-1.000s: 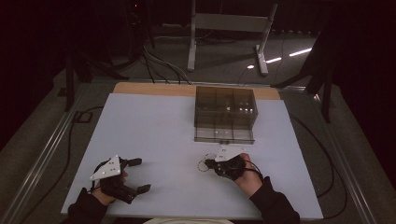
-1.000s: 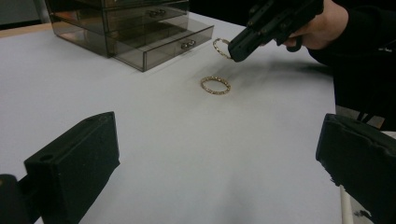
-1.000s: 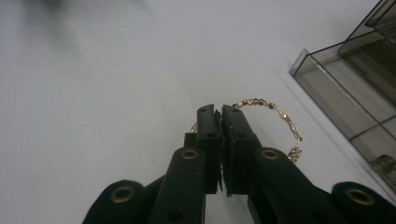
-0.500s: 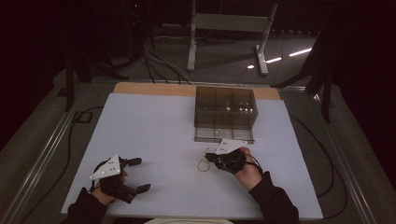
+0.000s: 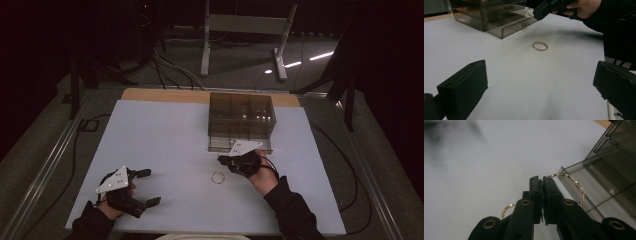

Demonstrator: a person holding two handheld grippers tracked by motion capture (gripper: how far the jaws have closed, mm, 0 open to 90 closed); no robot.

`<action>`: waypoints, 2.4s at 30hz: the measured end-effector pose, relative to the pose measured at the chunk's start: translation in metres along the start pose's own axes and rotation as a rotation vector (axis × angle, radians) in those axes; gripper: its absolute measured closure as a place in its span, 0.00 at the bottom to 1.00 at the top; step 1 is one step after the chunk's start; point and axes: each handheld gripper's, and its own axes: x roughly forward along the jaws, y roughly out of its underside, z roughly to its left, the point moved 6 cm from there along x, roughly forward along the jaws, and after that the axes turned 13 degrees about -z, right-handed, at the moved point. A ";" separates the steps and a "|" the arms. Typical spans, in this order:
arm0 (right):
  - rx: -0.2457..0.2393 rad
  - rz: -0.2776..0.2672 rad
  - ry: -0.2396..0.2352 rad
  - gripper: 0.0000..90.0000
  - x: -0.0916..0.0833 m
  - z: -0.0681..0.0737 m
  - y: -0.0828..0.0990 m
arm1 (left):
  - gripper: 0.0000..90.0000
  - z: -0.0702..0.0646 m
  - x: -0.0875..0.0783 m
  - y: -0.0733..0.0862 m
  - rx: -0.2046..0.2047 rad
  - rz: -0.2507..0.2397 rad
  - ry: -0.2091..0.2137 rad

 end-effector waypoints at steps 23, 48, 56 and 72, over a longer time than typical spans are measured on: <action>0.009 0.026 0.048 0.96 0.022 -0.033 -0.014 | 0.01 -0.001 0.000 -0.001 -0.002 -0.002 0.004; 0.106 0.068 0.072 0.96 0.059 -0.066 -0.003 | 0.01 -0.001 -0.001 0.000 -0.004 -0.004 0.010; 0.137 0.039 0.073 0.82 0.063 -0.066 -0.003 | 0.01 -0.001 -0.001 -0.001 -0.003 -0.008 0.012; 0.173 -0.037 0.039 0.28 0.042 -0.041 -0.016 | 0.01 -0.001 0.000 -0.001 -0.007 -0.005 0.012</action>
